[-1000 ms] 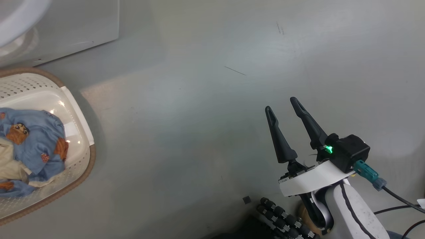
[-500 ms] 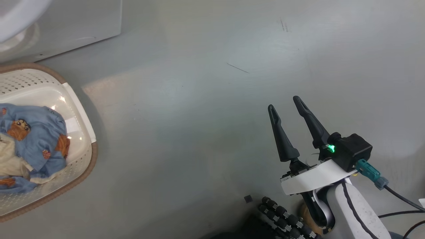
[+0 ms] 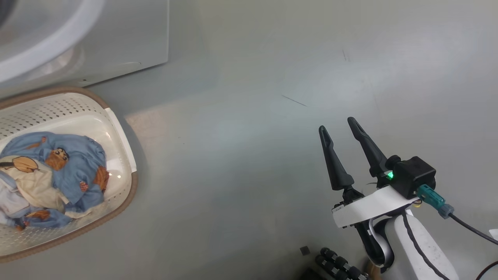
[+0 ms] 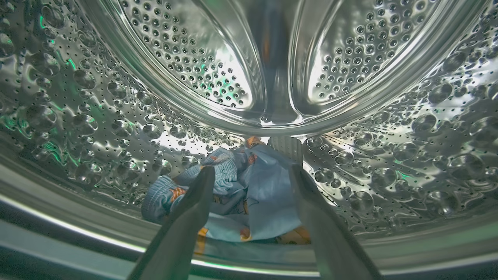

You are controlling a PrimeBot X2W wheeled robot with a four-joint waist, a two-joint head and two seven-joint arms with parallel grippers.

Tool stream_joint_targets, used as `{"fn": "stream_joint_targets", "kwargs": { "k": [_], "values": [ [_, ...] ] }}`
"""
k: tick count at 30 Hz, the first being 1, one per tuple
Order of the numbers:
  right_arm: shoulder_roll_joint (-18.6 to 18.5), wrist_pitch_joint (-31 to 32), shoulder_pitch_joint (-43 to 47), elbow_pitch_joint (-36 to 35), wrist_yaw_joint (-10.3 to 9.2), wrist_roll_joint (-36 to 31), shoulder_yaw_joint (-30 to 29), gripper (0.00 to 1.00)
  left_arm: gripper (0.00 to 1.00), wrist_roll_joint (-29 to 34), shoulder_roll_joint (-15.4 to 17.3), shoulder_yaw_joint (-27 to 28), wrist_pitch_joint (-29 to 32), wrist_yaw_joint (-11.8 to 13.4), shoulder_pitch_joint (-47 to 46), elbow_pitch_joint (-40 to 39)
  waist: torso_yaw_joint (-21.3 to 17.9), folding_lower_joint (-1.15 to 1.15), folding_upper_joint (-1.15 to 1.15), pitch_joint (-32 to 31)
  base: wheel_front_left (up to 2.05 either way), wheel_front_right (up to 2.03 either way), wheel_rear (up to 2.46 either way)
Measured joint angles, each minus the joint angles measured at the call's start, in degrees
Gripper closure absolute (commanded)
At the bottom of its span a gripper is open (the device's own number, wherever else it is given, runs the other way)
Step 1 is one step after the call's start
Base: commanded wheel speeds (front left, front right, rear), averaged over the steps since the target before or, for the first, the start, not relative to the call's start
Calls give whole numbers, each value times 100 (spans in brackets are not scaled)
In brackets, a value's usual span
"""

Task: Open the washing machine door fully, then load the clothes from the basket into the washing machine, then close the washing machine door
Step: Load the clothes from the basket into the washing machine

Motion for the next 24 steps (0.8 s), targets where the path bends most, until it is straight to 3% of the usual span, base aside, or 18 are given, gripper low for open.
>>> {"fn": "stream_joint_targets", "kwargs": {
  "k": [8, 24],
  "values": [
    [-2, 0, -42, 200, 5, 19, -180, 0, 0, -257, -502, 57, -299, -18, 567, 359, 222, 0, 0, -500, 0, 0, 0],
    [-8, 0, 147, 453, 60, -169, -698, 0, 0, -349, -1424, -168, -597, -514, 1623, 610, 888, 0, 0, -1545, 0, 0, 0]
  ]
}}
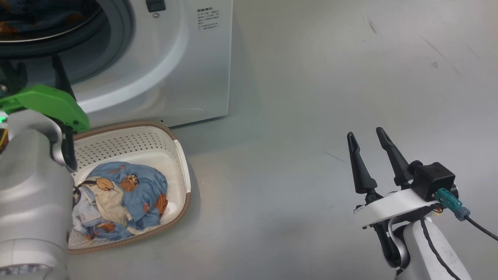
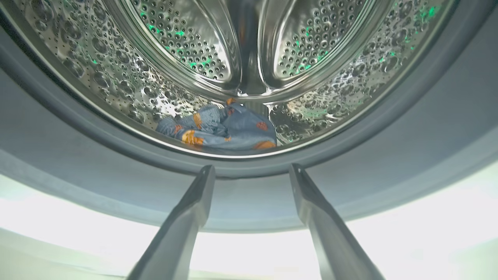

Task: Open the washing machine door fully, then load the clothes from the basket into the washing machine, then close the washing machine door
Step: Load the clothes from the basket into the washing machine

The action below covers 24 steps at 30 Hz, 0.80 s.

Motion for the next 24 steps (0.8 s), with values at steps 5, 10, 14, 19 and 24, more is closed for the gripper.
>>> {"fn": "stream_joint_targets", "kwargs": {
  "k": [5, 10, 14, 19, 24],
  "values": [
    [-3, 0, 15, 1, 47, -42, -98, 0, 0, -8, -220, -63, -33, -157, 554, 42, 215, 0, 0, -309, 0, 0, 0],
    [-3, 0, 115, 23, 51, -98, -210, 0, 0, -70, -491, -119, -56, -415, 1129, -20, 394, 0, 0, -635, 0, 0, 0],
    [-4, 0, 249, 75, 100, -101, -261, 0, 0, -69, -564, -193, -56, -499, 1759, -46, 514, 0, 0, -916, 0, 0, 0],
    [-3, 0, 465, 99, 103, -135, -380, 0, 0, -115, -563, -115, -56, -499, 2310, -612, 662, 0, 0, -1264, 0, 0, 0],
    [-4, 0, 689, 105, 144, -159, -472, 0, 0, -114, -561, 4, -56, -499, 2836, -1335, 840, 0, 0, -1565, 0, 0, 0]
  ]
}}
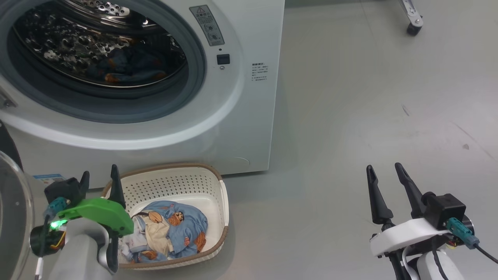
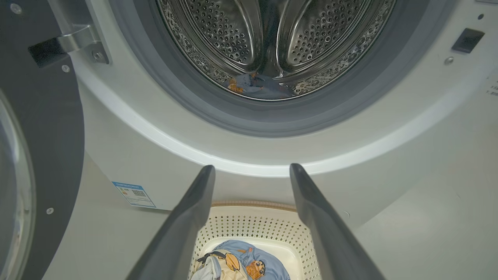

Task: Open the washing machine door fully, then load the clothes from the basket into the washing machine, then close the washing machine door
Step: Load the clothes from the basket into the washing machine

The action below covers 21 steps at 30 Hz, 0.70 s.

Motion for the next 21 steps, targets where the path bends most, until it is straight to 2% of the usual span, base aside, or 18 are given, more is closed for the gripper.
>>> {"fn": "stream_joint_targets", "kwargs": {
  "k": [9, 21],
  "values": [
    [8, 0, 428, 20, 7, -51, -111, 0, 0, 119, 5, 196, -1, 59, 1057, -1323, 301, 0, 0, -455, 0, 0, 0],
    [15, 0, 805, -23, 20, -107, -307, 0, 0, 256, 5, 294, -1, 112, 2481, -2470, 523, 0, 0, -880, 0, 0, 0]
  ]
}}
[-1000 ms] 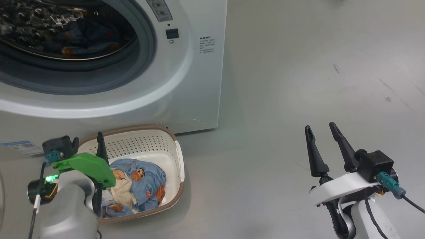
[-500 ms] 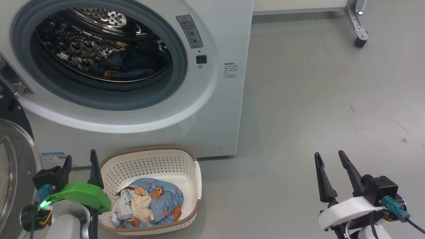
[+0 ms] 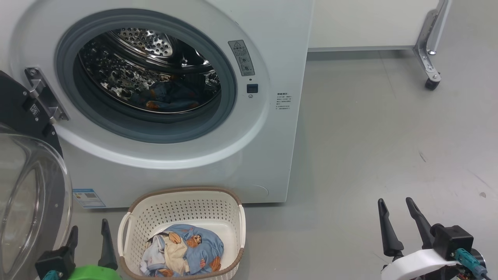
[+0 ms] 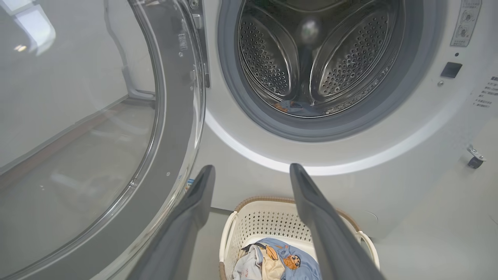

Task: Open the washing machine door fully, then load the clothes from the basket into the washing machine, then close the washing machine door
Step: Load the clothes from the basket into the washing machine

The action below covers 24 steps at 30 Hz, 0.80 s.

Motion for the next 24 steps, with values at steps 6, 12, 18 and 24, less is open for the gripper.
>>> {"fn": "stream_joint_targets", "kwargs": {
  "k": [6, 12, 18, 24],
  "values": [
    [2, 0, 24, -32, 34, -37, -21, 0, 0, 1, 0, 36, 0, 21, 341, -435, -14, 0, 0, -41, 0, 0, 0],
    [3, 0, 25, -69, 35, -51, -14, 0, 0, 1, 0, 4, 0, 21, 626, -756, -61, 0, 0, -64, 0, 0, 0],
    [3, 0, 30, -100, 35, -87, 0, 0, 0, 1, 1, -54, 0, 23, 876, -971, -131, 0, 0, -61, 0, 0, 0],
    [3, 0, 51, -116, 36, -87, 2, 0, 0, -1, 3, -98, 0, 51, 1036, -1163, -202, 0, 0, -42, 0, 0, 0]
  ]
}}
